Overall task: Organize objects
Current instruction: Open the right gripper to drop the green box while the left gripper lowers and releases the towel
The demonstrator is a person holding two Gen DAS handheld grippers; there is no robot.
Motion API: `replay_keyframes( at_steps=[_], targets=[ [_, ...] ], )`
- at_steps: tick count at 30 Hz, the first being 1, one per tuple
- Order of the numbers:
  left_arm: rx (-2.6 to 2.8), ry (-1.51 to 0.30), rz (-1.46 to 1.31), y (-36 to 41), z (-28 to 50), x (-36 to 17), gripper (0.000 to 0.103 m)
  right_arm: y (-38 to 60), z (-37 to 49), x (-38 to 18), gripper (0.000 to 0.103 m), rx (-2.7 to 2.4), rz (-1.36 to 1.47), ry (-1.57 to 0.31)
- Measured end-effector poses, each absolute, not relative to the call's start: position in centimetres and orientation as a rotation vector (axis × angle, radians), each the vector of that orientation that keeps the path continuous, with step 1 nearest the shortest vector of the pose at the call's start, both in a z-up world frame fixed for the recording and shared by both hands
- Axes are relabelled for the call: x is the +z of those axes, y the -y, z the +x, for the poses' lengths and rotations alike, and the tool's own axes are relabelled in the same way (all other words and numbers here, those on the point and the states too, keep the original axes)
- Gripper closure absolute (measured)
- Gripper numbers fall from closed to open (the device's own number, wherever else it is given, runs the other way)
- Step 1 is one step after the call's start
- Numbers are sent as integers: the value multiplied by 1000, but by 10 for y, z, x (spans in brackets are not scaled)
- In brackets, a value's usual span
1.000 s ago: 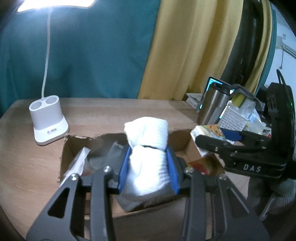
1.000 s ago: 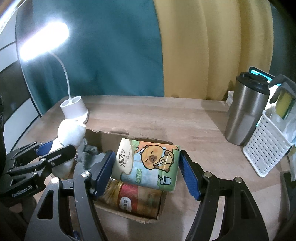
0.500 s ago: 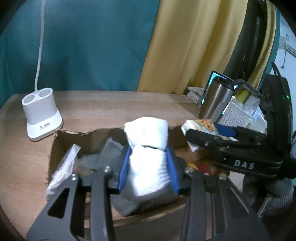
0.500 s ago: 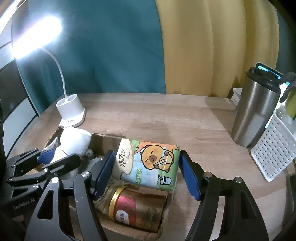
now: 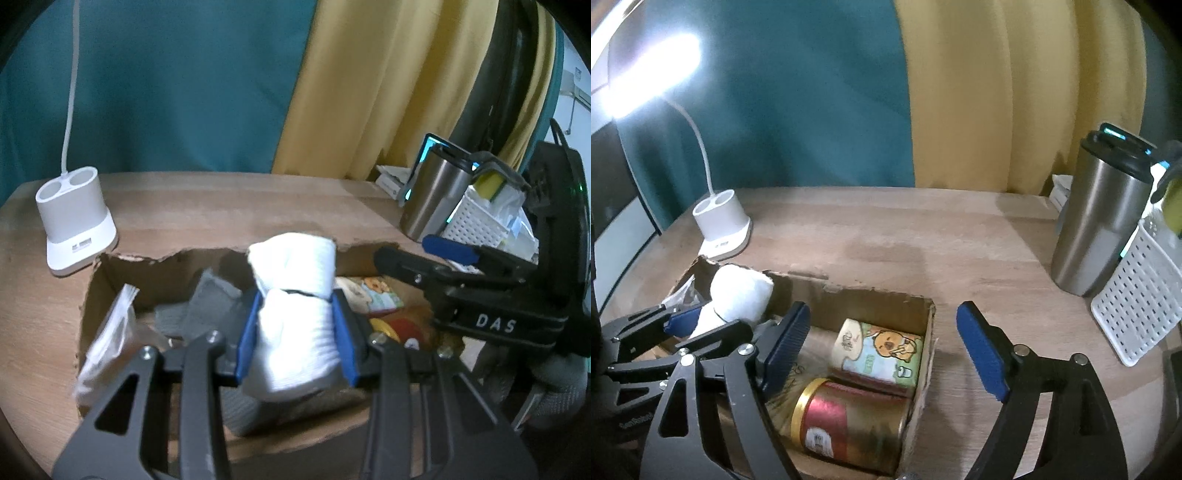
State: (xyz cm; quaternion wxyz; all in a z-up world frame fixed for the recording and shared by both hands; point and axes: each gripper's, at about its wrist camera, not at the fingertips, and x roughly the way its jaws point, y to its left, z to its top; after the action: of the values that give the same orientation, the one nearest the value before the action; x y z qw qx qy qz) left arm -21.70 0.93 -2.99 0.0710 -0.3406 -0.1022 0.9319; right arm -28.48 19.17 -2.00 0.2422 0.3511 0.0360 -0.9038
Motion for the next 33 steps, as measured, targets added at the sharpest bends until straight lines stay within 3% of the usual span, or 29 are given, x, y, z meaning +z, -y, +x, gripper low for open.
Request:
replay_keyframes(
  at_steps=[16, 26, 28, 30, 33],
  targets=[
    [2817, 247, -1095, -38, -228, -33, 64, -226, -282, -18, 19, -2499, 947, -45],
    [2739, 363, -1139, -45, -240, -42, 62, -237, -285, -23, 19, -2495, 950, -28],
    [2705, 435, -1158, -43, -242, -43, 59, -239, -285, -24, 19, -2492, 961, -30],
    [2706, 470, -1130, -41, -239, -40, 43, -243, -284, -23, 19, -2497, 964, -26],
    [2709, 494, -1090, -39, -233, -33, 36, -247, -280, -20, 19, -2507, 958, -4]
  ],
)
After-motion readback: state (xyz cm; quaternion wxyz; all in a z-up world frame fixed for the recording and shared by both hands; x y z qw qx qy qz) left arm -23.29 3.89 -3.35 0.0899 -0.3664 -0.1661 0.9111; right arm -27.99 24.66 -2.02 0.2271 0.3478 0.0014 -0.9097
